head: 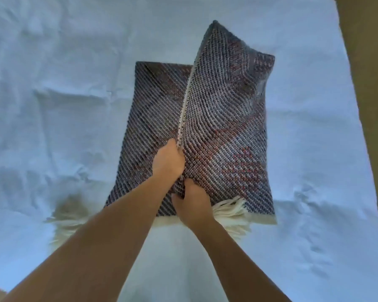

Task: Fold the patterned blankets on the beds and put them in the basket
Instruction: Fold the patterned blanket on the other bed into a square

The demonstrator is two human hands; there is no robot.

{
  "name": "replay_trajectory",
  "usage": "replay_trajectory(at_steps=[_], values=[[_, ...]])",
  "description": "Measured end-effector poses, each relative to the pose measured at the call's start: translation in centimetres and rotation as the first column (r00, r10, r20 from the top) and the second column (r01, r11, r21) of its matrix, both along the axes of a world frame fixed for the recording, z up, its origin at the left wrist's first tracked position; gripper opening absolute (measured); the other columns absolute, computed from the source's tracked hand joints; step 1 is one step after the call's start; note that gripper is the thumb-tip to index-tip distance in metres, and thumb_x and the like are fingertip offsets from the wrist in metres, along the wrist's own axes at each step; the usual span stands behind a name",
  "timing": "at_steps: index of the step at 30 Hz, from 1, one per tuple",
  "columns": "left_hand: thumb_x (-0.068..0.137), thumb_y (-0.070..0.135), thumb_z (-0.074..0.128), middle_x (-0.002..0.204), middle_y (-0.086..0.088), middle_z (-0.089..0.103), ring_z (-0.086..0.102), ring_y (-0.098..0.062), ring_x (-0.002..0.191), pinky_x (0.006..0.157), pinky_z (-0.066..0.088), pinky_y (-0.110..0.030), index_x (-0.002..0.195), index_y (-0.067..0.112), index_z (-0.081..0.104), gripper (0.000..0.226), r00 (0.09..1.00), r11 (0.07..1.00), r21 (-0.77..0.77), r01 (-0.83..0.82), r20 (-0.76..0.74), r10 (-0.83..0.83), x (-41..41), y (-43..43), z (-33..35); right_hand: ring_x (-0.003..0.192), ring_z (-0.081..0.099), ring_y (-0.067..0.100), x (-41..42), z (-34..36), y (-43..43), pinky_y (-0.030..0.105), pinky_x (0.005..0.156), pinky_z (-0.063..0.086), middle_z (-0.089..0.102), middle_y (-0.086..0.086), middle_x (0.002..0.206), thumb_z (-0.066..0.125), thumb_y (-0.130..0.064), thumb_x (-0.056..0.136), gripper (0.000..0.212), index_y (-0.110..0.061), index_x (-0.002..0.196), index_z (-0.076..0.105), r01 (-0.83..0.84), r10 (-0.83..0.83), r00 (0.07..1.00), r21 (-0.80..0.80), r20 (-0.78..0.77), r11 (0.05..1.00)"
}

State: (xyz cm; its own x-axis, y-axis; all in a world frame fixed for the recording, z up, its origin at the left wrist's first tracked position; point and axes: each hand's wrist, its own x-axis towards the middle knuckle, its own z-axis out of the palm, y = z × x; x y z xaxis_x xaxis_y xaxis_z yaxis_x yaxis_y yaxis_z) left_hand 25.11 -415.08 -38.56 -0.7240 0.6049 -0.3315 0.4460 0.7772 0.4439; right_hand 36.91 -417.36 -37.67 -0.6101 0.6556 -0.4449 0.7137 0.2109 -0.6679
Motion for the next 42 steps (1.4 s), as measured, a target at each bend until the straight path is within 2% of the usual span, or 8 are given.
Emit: replay_trajectory(at_steps=[7,11,16,21,24,31,36,42], values=[[0.097,0.035,0.038,0.11,-0.02,0.061,0.056,-0.035,0.1,0.079,0.042,-0.036,0.105,0.004,0.052,0.034,0.986,0.992,-0.048,-0.115,0.115,0.12,-8.9,-10.2,-3.4,0.108,0.056,0.031,-9.2,-2.4,-9.6,0.036,0.088,0.044,0.057,0.014,0.116,0.051,-0.02,0.089,0.027,-0.006,0.112,0.048,-0.152,0.159,0.982,-0.072,0.105,0.986],[0.097,0.033,0.04,0.106,-0.016,0.062,0.056,-0.032,0.096,0.074,0.039,-0.031,0.103,0.006,0.052,0.03,0.981,0.994,0.077,-0.08,0.181,0.064,-9.6,-10.9,-4.0,0.109,0.055,0.028,-10.5,-3.5,-11.0,0.034,0.09,0.043,0.055,0.012,0.119,0.049,-0.015,0.09,0.025,-0.006,0.114,0.048,-0.092,0.096,0.982,-0.032,0.165,0.995],[0.098,0.027,0.039,0.075,-0.001,0.052,0.052,-0.024,0.075,0.063,0.036,-0.031,0.087,0.012,0.045,0.02,0.972,0.932,0.288,-0.222,0.141,0.188,-9.4,-11.8,-3.2,0.102,0.058,0.027,-11.2,-3.2,-11.9,0.036,0.089,0.046,0.061,0.013,0.111,0.05,-0.01,0.088,0.026,-0.005,0.113,0.051,-0.009,0.009,0.999,-0.012,0.036,1.0],[0.093,0.033,0.048,0.114,-0.01,0.058,0.054,-0.024,0.1,0.081,0.04,-0.03,0.119,0.008,0.048,0.035,0.878,0.947,0.093,-0.307,0.412,0.244,-11.0,-13.6,-3.8,0.102,0.058,0.026,-12.1,-3.4,-14.0,0.029,0.085,0.045,0.061,0.012,0.111,0.055,-0.009,0.086,0.024,-0.004,0.109,0.053,0.058,-0.055,0.998,-0.121,0.027,0.991],[0.083,0.032,0.064,0.117,-0.005,0.055,0.053,-0.025,0.108,0.091,0.043,-0.035,0.125,0.009,0.044,0.051,0.834,0.982,0.068,-0.179,0.54,0.114,-10.7,-15.4,-3.9,0.105,0.058,0.024,-11.8,-3.2,-14.2,0.023,0.081,0.042,0.063,0.009,0.113,0.058,-0.008,0.085,0.031,-0.005,0.115,0.054,0.073,-0.082,0.996,-0.223,-0.032,0.972],[0.071,0.012,0.068,0.079,-0.003,0.055,0.052,-0.024,0.079,0.059,0.039,-0.028,0.086,0.011,0.051,0.023,0.888,0.996,-0.087,0.012,0.459,0.03,-8.4,-19.4,-3.2,0.115,0.051,0.026,-9.6,-2.9,-17.8,0.033,0.094,0.045,0.051,0.012,0.129,0.055,-0.021,0.083,0.05,-0.005,0.129,0.042,-0.13,0.139,0.989,-0.154,0.047,0.979],[0.084,0.014,0.056,0.1,-0.011,0.058,0.052,-0.025,0.089,0.07,0.037,-0.029,0.098,0.007,0.053,0.017,0.939,0.997,-0.074,-0.02,0.341,0.044,-7.3,-21.1,-1.8,0.14,0.024,0.017,-6.9,-2.3,-20.2,0.028,0.114,0.024,0.024,0.005,0.153,0.054,-0.021,0.088,0.071,-0.007,0.146,0.016,-0.343,0.328,0.937,-0.14,-0.122,0.929],[0.088,0.023,0.05,0.101,-0.01,0.057,0.048,-0.02,0.082,0.066,0.034,-0.028,0.109,0.005,0.051,0.028,0.946,0.996,-0.054,-0.067,0.314,0.08,-6.0,-21.0,-0.8,0.112,0.05,0.019,-4.4,-1.4,-17.4,0.024,0.089,0.039,0.05,0.005,0.126,0.052,-0.018,0.089,0.035,-0.012,0.123,0.048,-0.188,0.169,0.968,-0.092,-0.188,0.978]])
